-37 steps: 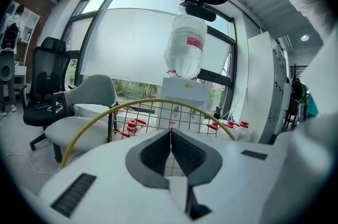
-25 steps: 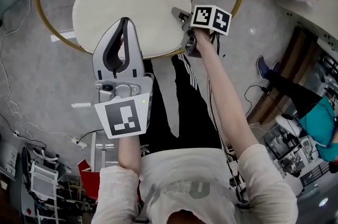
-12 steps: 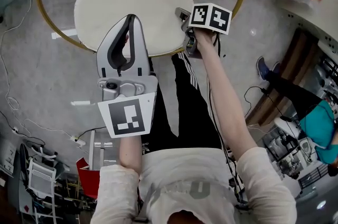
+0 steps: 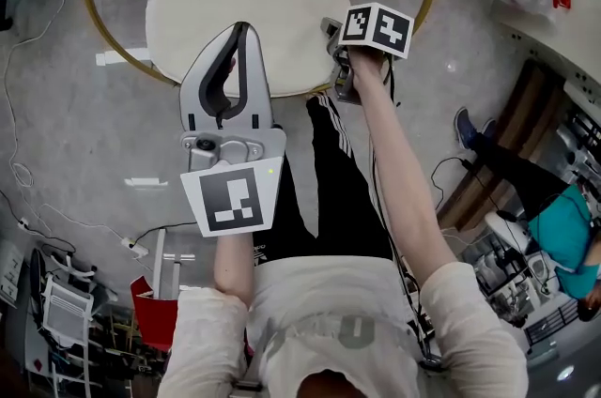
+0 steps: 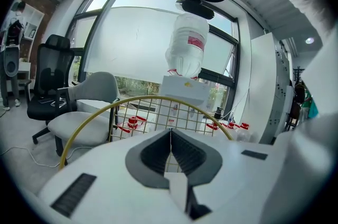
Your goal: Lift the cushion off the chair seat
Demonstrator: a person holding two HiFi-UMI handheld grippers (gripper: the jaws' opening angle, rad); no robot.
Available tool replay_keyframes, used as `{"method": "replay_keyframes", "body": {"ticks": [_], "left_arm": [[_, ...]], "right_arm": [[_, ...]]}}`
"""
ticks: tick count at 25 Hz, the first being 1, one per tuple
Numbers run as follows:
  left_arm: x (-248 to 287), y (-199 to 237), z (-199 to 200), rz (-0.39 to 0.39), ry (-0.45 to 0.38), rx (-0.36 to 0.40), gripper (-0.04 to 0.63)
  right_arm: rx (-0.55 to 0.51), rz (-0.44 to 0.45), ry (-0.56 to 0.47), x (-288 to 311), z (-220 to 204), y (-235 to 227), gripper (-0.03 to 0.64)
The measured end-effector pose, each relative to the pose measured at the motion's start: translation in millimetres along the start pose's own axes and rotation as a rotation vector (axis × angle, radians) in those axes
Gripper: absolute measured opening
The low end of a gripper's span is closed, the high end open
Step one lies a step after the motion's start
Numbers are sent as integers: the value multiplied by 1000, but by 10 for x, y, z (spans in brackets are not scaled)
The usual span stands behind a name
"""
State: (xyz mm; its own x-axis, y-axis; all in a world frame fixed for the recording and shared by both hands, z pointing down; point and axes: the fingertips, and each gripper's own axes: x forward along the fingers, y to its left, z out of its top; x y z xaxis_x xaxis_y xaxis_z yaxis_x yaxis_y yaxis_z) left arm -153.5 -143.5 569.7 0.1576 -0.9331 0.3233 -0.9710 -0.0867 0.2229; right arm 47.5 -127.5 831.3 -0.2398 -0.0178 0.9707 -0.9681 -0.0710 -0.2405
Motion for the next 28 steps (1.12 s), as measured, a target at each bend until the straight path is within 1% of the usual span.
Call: {"method": "replay_keyframes", "body": {"ticks": [3,6,12,16,18,22,26,28], "left_arm": [[8,33,89,8,-13,-3,14],[19,26,218,11,-36,-10,14],[3,-23,454,2,-63,-10,14],[-42,-96,600,-4,-75,2,14],[-47,-141,671,-13,-85,12,14],[-67,-246,804,-23,-93,6,14],[-111,-321,1023,-17,-101,19,14],[-137,-371,1141,-16,-107,31,14]], "right_arm": [[-2,-5,-1,-99,-2,105,126],[-12,-6,-5,-200,-10,190,91],[-14,12,-5,-414,-26,279,67],[-4,22,-15,-599,-37,309,64],[-12,13,-38,-696,-2,304,63],[-28,-31,-76,-925,3,178,60],[-15,-34,-96,-1198,-40,124,57],[-4,-19,-104,-1323,-61,127,57]]}}
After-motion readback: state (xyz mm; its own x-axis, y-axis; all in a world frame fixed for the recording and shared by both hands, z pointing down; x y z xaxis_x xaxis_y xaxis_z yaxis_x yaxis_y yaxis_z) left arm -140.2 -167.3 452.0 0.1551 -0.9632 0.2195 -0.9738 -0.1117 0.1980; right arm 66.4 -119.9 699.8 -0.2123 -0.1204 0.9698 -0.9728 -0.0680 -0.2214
